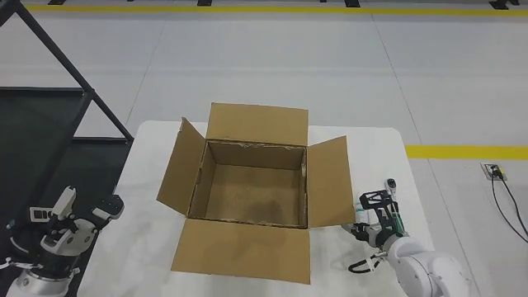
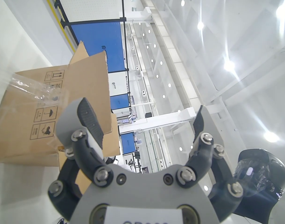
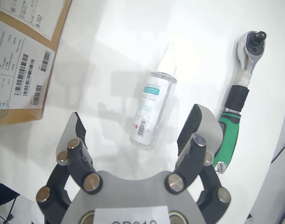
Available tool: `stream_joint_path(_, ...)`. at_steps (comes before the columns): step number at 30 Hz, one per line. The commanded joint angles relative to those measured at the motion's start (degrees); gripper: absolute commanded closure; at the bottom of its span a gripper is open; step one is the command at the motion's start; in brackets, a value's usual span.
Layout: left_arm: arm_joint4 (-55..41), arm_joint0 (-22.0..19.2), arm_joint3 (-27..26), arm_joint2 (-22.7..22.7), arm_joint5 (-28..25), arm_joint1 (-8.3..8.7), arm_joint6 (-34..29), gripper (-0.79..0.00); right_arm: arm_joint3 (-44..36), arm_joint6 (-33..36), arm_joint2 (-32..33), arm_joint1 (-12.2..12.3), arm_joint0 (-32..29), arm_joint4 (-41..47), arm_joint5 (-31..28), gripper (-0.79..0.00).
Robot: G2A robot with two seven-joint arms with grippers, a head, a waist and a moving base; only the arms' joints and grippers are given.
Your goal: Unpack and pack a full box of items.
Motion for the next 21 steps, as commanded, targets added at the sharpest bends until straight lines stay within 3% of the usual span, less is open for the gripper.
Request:
stream_joint_path(1, 0.03, -0.01, 0.0, 0.01, -0.01, 0.0, -0.01, -0.785, 1.24, 0.29, -0.62, -0.09, 1.07, -0.14, 0.72, -0.785)
stream_joint_path(6, 0.03, -0.01, 0.0, 0.01, -0.01, 0.0, -0.01, -0.785, 4.49, 1.11, -0.99, -0.17, 3.31, 0.79, 1.06, -0.785)
stream_joint_path(8, 0.03, -0.01, 0.0, 0.01, -0.01, 0.0, -0.01, -0.785, 5.67, 1.28, -1.03, -0.18, 3.99, 1.29, 1.01, -0.643)
stream_joint_path(9, 0.03, -0.01, 0.0, 0.01, -0.01, 0.0, -0.01, -0.785, 6.18, 1.4, -1.07, -0.18, 4.26, 1.45, 0.95, -0.499)
stream_joint_path(10, 0.03, -0.01, 0.0, 0.01, -0.01, 0.0, -0.01, -0.785, 6.59, 1.44, -1.11, -0.17, 4.51, 1.51, 0.94, -0.428)
stream_joint_path(13, 0.03, -0.01, 0.0, 0.01, -0.01, 0.0, -0.01, -0.785, 7.59, 1.64, -1.2, -0.16, 5.08, 1.78, 0.94, -0.351)
stream_joint_path(17, 0.03, -0.01, 0.0, 0.01, -0.01, 0.0, -0.01, -0.785, 8.42, 2.71, -1.69, -0.13, 5.81, 0.79, 1.55, -0.311)
stream_joint_path(20, 0.03, -0.01, 0.0, 0.01, -0.01, 0.0, -0.01, -0.785, 8.72, 2.82, -1.68, -0.12, 6.11, 1.0, 1.85, -0.028)
stream_joint_path(21, 0.03, -0.01, 0.0, 0.01, -0.01, 0.0, -0.01, -0.785, 8.68, 2.81, -1.45, -0.09, 6.12, 1.15, 1.95, 0.0)
